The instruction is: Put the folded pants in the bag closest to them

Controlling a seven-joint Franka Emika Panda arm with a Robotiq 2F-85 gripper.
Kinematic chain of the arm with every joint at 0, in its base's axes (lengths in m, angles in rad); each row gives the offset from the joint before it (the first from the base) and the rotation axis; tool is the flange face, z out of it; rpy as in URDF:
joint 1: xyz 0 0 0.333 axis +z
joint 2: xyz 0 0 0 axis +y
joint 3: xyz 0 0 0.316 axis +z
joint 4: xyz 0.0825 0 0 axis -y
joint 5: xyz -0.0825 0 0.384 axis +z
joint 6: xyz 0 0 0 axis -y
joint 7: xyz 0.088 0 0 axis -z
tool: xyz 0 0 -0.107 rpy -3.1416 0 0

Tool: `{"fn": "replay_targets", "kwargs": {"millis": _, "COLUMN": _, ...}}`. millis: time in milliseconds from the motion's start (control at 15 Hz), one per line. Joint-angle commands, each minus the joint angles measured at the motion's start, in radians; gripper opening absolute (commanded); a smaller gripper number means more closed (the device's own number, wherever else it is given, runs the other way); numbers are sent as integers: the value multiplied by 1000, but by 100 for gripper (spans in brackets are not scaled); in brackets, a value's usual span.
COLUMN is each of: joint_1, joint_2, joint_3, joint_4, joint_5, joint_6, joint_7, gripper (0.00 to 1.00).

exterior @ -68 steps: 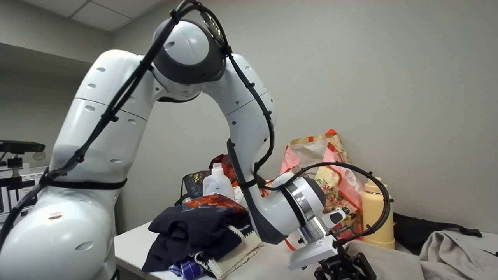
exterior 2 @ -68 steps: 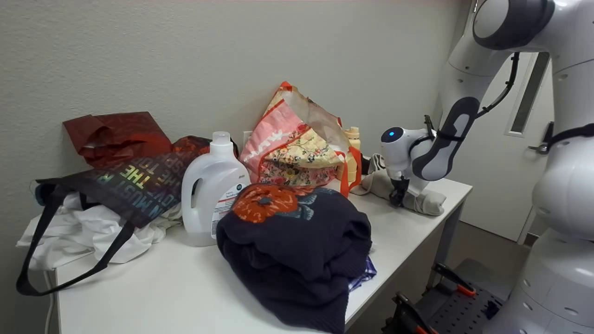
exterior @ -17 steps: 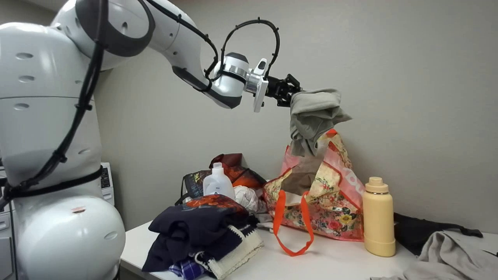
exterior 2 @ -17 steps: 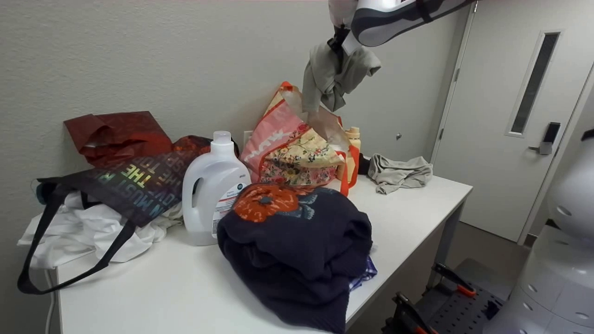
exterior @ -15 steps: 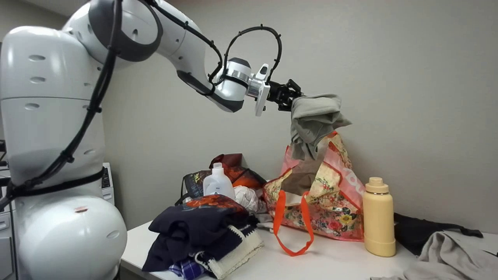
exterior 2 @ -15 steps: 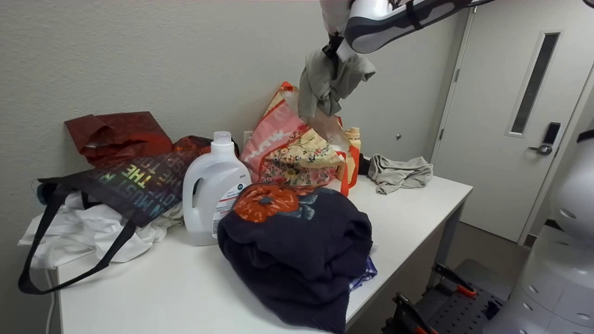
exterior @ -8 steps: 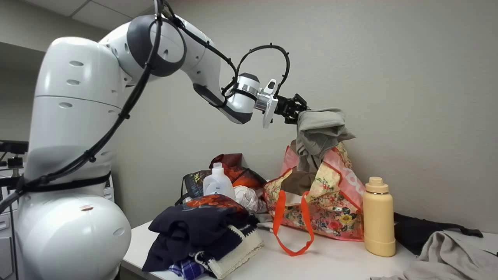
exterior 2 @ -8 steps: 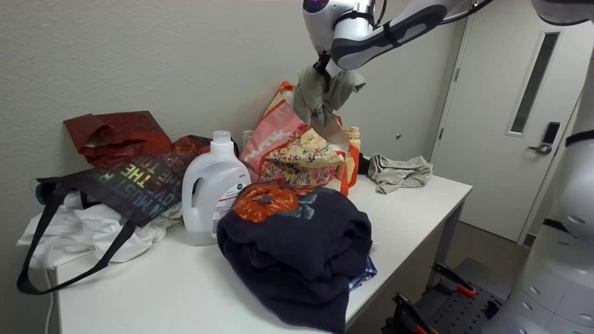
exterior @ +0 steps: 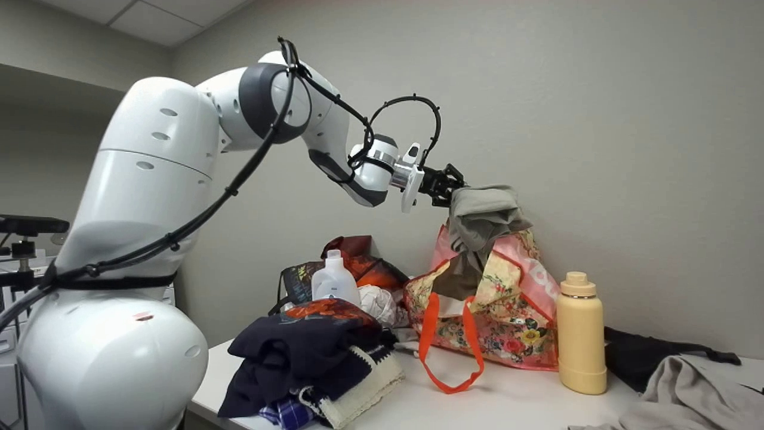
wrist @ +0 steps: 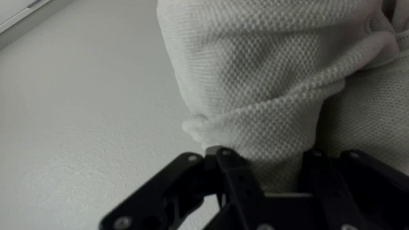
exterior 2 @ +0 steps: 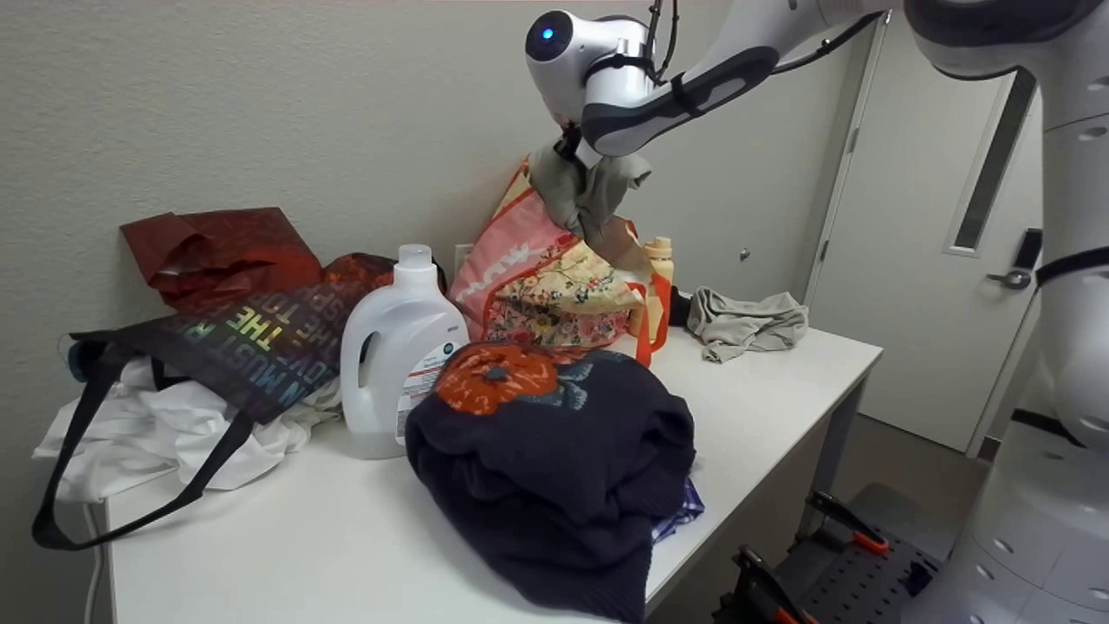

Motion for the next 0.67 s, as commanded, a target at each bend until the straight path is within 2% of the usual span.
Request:
{"fn": "replay_targets", "kwargs": {"millis": 0, "joint_1": 46, "joint_2": 76, "joint_3": -20, "joint_4": 89, "joint_5": -42, "joint_6": -49, "joint_7": -23, "gripper": 8}}
{"fn": "replay_targets", "kwargs": {"millis": 267, "joint_1": 60, "joint_2": 129, "joint_3": -38, "joint_4": 114, "joint_5": -67, "joint_6": -82, "joint_7": -23, "gripper": 8}}
{"fn": "replay_targets", "kwargs": {"millis": 600, "joint_1": 44, "joint_2": 141, "joint_3": -75, "joint_4": 123, "joint_5": -71, "joint_6": -121, "joint_7": -13, "gripper": 8}}
